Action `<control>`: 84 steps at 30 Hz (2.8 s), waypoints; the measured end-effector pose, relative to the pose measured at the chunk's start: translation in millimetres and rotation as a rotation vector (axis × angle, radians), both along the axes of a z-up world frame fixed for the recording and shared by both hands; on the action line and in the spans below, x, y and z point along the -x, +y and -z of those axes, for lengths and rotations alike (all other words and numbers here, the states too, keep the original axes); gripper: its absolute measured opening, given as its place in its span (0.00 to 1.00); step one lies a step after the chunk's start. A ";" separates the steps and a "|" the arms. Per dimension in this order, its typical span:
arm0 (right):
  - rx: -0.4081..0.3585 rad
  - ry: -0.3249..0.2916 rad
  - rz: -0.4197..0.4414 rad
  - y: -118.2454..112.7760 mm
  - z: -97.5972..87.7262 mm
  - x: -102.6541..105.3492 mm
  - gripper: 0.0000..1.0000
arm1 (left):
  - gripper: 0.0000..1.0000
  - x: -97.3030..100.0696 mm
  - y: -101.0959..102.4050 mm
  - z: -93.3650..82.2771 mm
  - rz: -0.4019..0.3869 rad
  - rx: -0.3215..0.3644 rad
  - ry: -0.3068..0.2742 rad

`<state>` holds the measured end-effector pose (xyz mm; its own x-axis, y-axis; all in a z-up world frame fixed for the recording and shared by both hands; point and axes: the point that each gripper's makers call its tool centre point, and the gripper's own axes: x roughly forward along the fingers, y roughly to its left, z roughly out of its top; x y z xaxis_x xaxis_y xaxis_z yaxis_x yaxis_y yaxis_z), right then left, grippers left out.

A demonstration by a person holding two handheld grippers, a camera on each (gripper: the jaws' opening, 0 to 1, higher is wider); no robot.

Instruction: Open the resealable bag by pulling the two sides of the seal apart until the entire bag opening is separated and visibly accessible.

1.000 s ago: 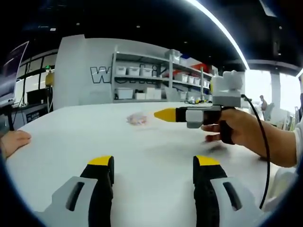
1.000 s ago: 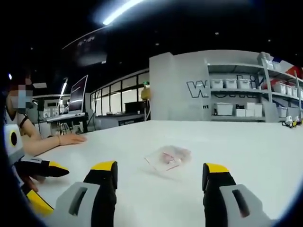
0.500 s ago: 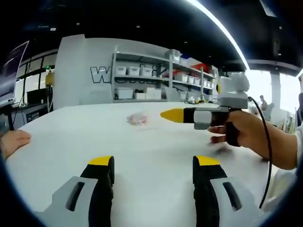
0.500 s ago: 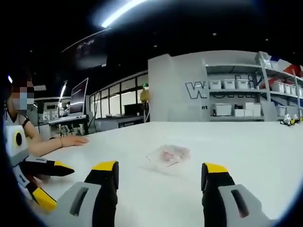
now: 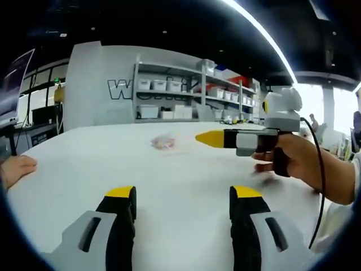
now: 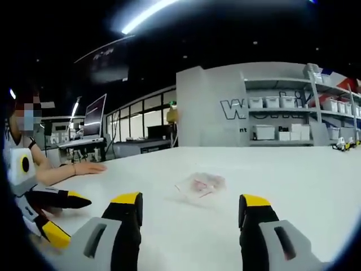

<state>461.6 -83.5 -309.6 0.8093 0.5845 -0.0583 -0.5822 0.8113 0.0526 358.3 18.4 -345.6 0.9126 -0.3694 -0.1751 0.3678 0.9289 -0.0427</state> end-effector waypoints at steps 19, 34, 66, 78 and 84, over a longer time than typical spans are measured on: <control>-0.003 -0.017 0.018 -9.0 -1.0 17.2 0.68 | 0.66 -0.6 0.7 -1.3 -0.006 0.002 -0.004; 0.003 -0.036 0.039 -19.6 -2.1 25.0 0.68 | 0.66 -0.8 7.1 -11.8 -0.034 0.040 -0.033; 0.094 -0.092 0.156 -46.3 -6.1 33.7 0.93 | 0.99 -6.4 48.4 -30.1 -0.306 -0.039 -0.127; 0.149 -0.050 0.190 -54.1 6.0 37.4 0.99 | 0.99 -5.2 57.6 -26.7 -0.337 -0.045 -0.119; 0.140 -0.059 0.206 -57.1 7.9 39.3 0.96 | 0.97 -5.1 58.1 -27.2 -0.345 -0.046 -0.124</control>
<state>422.2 -140.6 -317.5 0.9151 0.3961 -0.0760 -0.4022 0.9103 -0.0976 363.4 76.5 -318.4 0.9974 -0.0305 -0.0651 0.0323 0.9991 0.0275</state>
